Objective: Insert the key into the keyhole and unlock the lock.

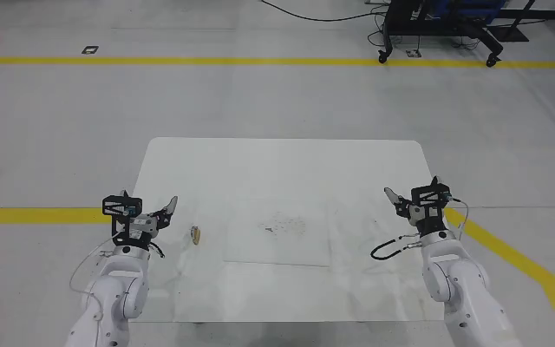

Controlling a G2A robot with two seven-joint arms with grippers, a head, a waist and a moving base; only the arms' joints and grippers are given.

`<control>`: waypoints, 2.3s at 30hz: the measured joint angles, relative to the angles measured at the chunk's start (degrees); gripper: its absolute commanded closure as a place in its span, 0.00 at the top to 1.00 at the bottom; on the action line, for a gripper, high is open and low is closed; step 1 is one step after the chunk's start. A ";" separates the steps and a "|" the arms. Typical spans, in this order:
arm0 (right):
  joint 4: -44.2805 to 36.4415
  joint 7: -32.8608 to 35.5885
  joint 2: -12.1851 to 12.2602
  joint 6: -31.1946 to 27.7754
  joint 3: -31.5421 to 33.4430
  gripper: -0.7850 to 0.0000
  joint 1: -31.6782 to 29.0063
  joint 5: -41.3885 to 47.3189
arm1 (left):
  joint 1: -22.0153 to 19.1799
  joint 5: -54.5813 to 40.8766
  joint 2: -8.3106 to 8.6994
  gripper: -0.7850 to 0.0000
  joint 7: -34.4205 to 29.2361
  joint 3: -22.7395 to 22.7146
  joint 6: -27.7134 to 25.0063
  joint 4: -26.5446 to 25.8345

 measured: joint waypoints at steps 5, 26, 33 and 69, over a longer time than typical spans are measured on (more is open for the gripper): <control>0.03 0.92 -0.07 -1.53 -1.59 1.00 1.13 -0.50 | 0.00 0.00 0.00 1.00 0.00 0.00 0.00 0.00; 5.78 7.98 -0.87 -20.92 -16.86 1.00 14.71 -3.36 | 0.00 0.00 0.00 1.00 0.00 0.00 0.00 0.00; 9.77 6.29 -1.18 -36.58 -23.53 1.00 20.04 -1.52 | 0.00 0.00 0.00 1.00 0.00 0.00 0.00 0.00; 29.79 13.98 -6.03 -44.79 -44.05 0.00 40.83 -1.90 | 0.00 0.00 0.00 1.00 0.00 0.00 0.00 0.00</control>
